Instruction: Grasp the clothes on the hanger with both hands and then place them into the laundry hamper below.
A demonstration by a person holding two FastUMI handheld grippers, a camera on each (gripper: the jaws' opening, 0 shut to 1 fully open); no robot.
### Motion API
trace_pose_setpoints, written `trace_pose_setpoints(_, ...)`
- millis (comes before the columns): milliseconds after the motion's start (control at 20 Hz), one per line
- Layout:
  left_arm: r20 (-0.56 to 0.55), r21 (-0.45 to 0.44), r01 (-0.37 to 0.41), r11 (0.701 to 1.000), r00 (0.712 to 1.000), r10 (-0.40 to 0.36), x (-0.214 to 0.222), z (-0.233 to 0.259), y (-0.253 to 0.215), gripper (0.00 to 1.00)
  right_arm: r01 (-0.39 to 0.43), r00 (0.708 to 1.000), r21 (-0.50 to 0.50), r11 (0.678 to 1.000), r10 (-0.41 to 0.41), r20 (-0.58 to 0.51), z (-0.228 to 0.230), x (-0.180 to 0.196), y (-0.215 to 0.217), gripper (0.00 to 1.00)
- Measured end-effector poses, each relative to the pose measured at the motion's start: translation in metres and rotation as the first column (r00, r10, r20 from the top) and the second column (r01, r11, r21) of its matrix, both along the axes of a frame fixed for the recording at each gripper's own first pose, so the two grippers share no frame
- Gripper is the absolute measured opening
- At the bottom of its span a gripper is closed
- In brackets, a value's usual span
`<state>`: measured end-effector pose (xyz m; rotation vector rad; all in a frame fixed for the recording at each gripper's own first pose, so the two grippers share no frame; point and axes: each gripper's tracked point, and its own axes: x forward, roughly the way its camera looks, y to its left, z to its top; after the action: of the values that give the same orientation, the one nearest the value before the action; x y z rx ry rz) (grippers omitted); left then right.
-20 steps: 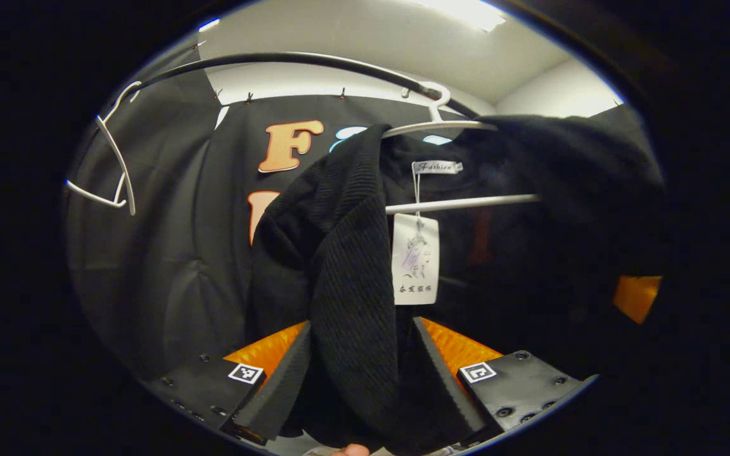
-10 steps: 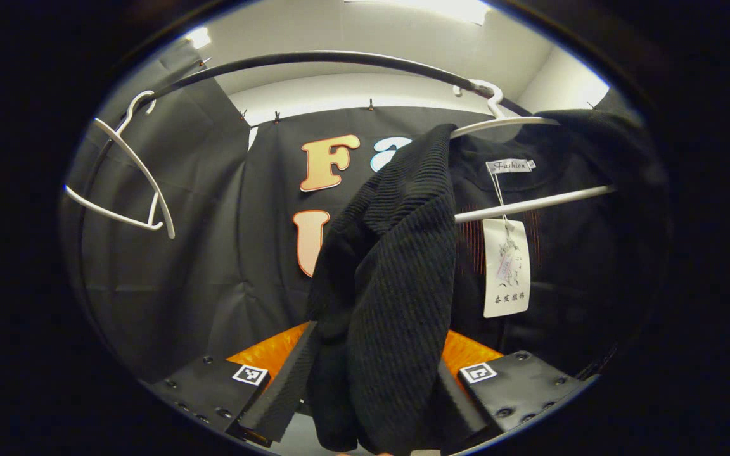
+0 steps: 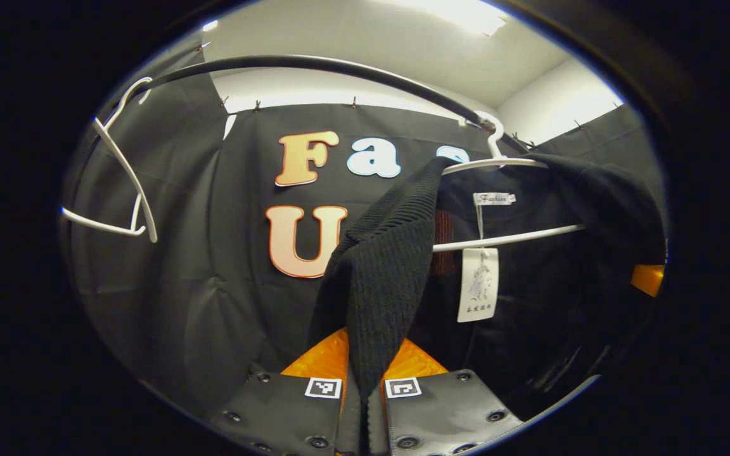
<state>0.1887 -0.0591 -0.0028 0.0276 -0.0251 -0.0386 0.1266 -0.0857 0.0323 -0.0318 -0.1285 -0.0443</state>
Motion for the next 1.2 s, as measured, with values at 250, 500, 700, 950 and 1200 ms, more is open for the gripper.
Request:
trace_pose_setpoints(250, 0.044, 0.023, 0.021, 1.000, 0.999, -0.022, -0.014, 0.032, -0.002, 0.11, -0.048, 0.999, 0.073, 0.996, 0.048, -0.007, 0.002, -0.003, 0.007, 0.03)
trace_pose_setpoints(500, 0.102, 0.048, -0.060, 0.997, 0.993, 0.055, -0.011, 0.081, 0.018, 0.11, 0.000, 0.998, 0.014, 1.000, -0.001, 0.064, 0.046, -0.012, -0.020, 0.02)
trace_pose_setpoints(700, 0.150, 0.070, -0.045, 0.997, 0.988, 0.034, -0.002, 0.110, 0.015, 0.11, 0.061, 0.991, -0.030, 0.998, -0.057, 0.122, 0.096, -0.013, -0.049, 0.00)
trace_pose_setpoints(950, 0.198, 0.095, -0.041, 0.995, 0.980, 0.022, 0.004, 0.133, 0.029, 0.11, 0.131, 0.976, -0.085, 0.988, -0.113, 0.186, 0.156, -0.012, -0.076, 0.02)
trace_pose_setpoints(1200, 0.160, 0.098, -0.065, 0.993, 0.986, 0.049, 0.014, 0.128, 0.032, 0.11, 0.218, 0.960, -0.184, 0.959, -0.177, 0.216, 0.191, 0.026, -0.113, 0.02)
